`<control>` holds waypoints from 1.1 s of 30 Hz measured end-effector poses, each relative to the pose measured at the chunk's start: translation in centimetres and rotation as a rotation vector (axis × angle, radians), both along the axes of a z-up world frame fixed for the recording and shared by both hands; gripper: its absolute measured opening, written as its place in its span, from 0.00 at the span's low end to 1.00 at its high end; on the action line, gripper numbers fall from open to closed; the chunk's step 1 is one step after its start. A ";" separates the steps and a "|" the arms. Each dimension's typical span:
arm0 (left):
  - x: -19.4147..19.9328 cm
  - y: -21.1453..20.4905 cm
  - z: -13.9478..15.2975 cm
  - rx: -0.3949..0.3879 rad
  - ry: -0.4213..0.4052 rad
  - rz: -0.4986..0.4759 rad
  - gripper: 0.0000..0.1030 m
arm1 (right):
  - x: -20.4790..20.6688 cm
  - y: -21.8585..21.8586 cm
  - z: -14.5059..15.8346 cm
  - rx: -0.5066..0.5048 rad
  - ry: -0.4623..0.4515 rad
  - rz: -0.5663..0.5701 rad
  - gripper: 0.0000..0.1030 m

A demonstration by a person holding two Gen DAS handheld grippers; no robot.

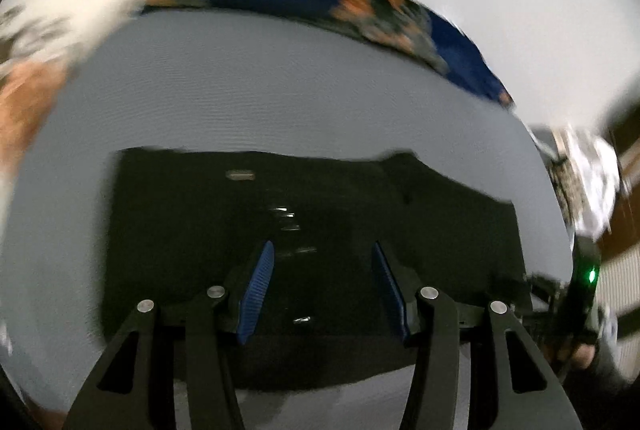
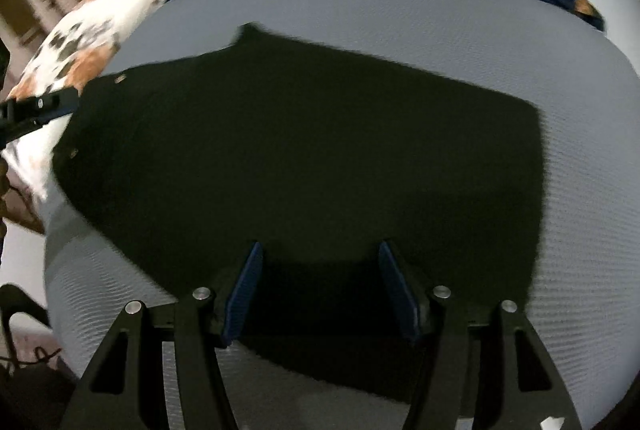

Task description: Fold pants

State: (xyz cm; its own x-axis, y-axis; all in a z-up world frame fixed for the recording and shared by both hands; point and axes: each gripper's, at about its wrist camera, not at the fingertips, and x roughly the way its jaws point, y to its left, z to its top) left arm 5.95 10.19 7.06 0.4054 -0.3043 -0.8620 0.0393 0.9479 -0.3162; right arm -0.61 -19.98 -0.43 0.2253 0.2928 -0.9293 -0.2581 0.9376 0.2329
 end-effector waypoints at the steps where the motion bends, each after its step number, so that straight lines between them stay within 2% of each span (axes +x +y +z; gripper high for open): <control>1: -0.7 1.6 0.4 -0.006 -0.006 0.041 0.51 | -0.4 0.9 0.1 0.016 0.005 0.014 0.57; 3: -2.4 5.0 0.9 -0.031 0.001 0.122 0.51 | -0.7 3.0 0.0 0.041 0.012 0.050 0.58; 8: -5.3 10.3 0.0 -0.078 0.077 0.230 0.51 | -1.3 7.8 0.2 0.085 0.019 0.136 0.58; 15: -7.2 13.0 -3.4 -0.217 0.223 0.288 0.51 | -1.3 12.3 0.5 0.107 0.032 0.216 0.59; 19: -7.5 13.6 -5.0 -0.309 0.270 0.288 0.51 | -0.8 12.7 0.7 0.114 0.047 0.197 0.60; 22: -7.6 14.4 -6.8 -0.404 0.315 0.322 0.51 | -0.3 11.9 0.6 0.125 0.067 0.165 0.66; 26: -7.5 15.4 -8.8 -0.503 0.351 0.373 0.52 | -0.3 10.5 0.3 0.136 0.082 0.129 0.66; 33: -7.8 16.7 -10.6 -0.591 0.327 0.393 0.57 | -0.6 12.1 0.3 0.082 0.067 0.180 0.78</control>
State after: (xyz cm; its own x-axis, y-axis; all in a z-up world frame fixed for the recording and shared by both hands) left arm -1.88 26.90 -3.55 0.3316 -0.6371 -0.6958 -0.4467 0.5436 -0.7106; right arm -1.25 -7.86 -0.11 0.1010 0.3982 -0.9117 -0.4010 0.8550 0.3290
